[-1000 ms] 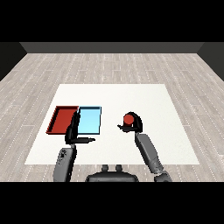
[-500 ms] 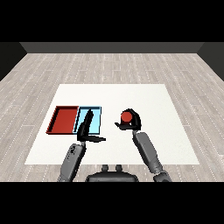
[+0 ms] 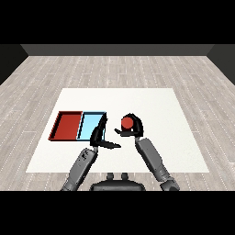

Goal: Pick the red can and put it in the red box

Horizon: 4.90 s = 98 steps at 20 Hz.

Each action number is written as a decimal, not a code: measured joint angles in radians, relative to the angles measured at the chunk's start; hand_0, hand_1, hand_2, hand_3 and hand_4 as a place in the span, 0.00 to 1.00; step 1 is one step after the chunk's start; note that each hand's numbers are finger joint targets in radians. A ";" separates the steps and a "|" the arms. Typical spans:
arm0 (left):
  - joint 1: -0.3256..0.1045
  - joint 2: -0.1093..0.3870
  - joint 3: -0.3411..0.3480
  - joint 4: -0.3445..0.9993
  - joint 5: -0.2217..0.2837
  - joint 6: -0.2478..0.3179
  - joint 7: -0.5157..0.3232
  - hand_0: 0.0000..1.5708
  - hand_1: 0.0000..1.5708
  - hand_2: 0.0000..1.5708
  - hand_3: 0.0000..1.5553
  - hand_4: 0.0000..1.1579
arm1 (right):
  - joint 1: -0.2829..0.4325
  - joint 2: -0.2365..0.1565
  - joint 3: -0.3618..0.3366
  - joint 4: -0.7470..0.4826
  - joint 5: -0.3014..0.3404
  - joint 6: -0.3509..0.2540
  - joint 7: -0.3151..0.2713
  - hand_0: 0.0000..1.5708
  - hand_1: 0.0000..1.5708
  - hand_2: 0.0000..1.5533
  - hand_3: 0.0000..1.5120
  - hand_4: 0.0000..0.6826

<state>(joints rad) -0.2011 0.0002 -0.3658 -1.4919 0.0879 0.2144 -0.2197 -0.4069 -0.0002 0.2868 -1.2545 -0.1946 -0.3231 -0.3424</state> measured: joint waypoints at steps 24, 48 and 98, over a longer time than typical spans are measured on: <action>-0.158 0.000 -0.120 0.166 0.048 0.109 0.020 0.00 0.00 0.00 0.00 0.00 | -0.027 0.000 0.161 -0.091 -0.059 -0.051 0.012 0.92 0.92 0.92 0.91 0.87; -0.251 0.039 -0.169 0.204 0.049 0.315 0.074 1.00 1.00 0.95 0.87 0.75 | -0.079 -0.026 0.254 -0.091 -0.149 -0.133 -0.018 0.96 0.96 0.93 0.92 0.80; -0.131 0.137 -0.037 0.083 0.012 0.284 0.066 1.00 1.00 0.99 0.94 0.96 | 0.160 -0.188 -0.163 -0.506 -0.105 0.056 0.067 0.00 0.00 0.00 0.00 0.00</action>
<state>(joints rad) -0.3320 0.1372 -0.4029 -1.4091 0.0999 0.4987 -0.1540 -0.2470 -0.1883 0.1237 -1.7602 -0.2995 -0.2668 -0.2757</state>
